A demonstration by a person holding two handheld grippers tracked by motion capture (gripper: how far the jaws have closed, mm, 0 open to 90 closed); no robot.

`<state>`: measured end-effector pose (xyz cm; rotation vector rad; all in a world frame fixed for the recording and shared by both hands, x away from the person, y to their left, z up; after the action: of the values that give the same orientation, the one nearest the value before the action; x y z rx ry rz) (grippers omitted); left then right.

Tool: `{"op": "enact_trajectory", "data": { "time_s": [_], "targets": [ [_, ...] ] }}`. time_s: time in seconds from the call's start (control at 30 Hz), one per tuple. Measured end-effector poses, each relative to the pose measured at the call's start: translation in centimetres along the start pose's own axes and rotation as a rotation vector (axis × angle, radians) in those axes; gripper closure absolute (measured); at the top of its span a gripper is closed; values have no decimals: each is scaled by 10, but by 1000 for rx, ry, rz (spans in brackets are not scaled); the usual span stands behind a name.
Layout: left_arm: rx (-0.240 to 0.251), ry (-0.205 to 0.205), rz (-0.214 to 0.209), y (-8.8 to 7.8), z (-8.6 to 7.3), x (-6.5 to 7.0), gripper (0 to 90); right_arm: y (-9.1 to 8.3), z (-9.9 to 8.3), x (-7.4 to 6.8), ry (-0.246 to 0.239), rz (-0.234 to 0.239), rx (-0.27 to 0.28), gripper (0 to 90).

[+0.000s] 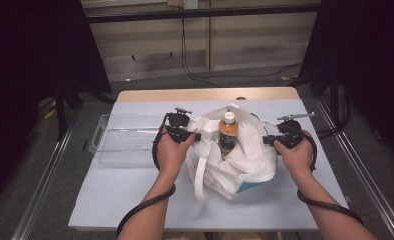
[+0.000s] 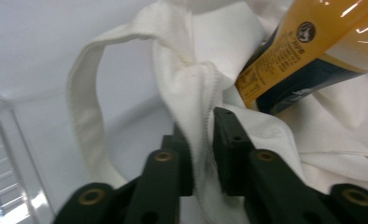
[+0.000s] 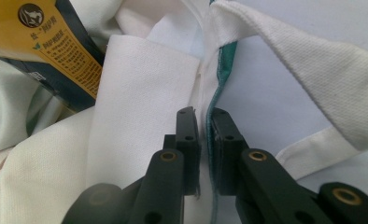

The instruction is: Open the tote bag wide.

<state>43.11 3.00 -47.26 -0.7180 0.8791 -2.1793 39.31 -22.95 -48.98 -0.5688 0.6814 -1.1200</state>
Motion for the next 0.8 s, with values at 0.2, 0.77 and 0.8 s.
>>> {"op": "enact_trajectory", "data": {
  "time_s": [0.2,0.77,0.8],
  "targets": [
    [-33,29,79,4,-7,-11,871,6,-5,2,9,7,-3,846],
    [-94,24,115,22,-36,-25,875,23,-28,13,34,21,-18,861],
    [-93,21,109,25,-38,-25,875,23,-28,13,34,22,-14,861]
  ]
}}
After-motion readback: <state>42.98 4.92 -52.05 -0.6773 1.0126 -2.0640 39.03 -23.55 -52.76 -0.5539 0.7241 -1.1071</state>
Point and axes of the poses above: each handheld gripper's, and its own axes: y roughly forward along the jaws, z roughly out of its top, x roughly to its right, the point moved 9 cm from there along y, roughly forward along the jaws, and after that the axes turned 2 degrees about y, right-handed, at the moved point
